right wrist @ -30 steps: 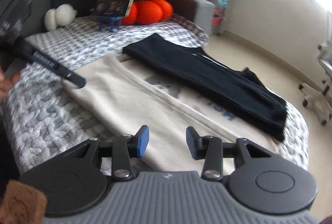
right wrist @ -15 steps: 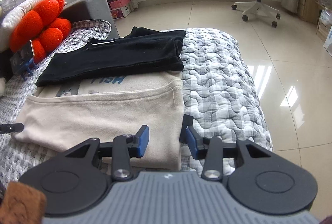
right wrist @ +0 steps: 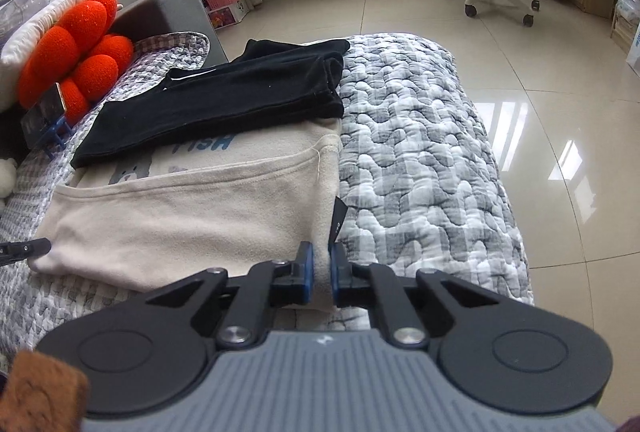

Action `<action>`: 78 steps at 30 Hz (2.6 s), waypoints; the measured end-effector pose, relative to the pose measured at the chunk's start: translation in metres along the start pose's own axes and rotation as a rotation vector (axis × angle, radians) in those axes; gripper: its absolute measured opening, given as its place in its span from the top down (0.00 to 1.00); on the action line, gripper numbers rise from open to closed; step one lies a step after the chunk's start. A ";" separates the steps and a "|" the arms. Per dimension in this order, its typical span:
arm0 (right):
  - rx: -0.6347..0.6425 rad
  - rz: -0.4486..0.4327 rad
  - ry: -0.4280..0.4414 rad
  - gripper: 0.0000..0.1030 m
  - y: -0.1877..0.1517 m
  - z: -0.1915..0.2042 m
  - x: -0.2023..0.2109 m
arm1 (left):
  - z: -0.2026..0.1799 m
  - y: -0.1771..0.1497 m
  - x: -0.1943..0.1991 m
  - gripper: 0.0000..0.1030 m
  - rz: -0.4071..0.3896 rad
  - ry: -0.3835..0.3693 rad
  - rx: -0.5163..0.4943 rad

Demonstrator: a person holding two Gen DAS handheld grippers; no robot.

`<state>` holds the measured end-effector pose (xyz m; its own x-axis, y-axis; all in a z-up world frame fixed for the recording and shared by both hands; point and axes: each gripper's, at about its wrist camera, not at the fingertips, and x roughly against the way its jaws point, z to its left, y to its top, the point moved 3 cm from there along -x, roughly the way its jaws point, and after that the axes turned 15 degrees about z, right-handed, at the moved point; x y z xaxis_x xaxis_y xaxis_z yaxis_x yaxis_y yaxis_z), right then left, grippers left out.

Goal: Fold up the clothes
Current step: 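Close both grippers on the cream garment edge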

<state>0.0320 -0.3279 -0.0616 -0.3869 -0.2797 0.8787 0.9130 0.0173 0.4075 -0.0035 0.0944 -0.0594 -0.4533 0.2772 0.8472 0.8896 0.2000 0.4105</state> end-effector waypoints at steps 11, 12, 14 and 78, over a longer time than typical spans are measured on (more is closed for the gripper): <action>0.052 0.017 -0.049 0.90 0.001 0.010 -0.009 | 0.001 -0.003 -0.001 0.91 0.004 0.019 0.001; 0.055 0.016 -0.051 0.89 0.001 0.010 -0.009 | 0.002 -0.003 0.000 0.91 0.002 0.018 0.003; 0.060 0.015 -0.054 0.87 0.000 0.011 -0.009 | 0.002 -0.003 0.001 0.91 -0.001 0.015 0.007; 0.126 0.032 -0.082 0.75 -0.002 0.022 -0.009 | -0.003 -0.004 -0.001 0.89 0.015 0.067 -0.045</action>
<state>0.0310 -0.3043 -0.0649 -0.3721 -0.1976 0.9069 0.9036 0.1464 0.4026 -0.0062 0.0904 -0.0613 -0.4361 0.2159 0.8736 0.8987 0.1536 0.4107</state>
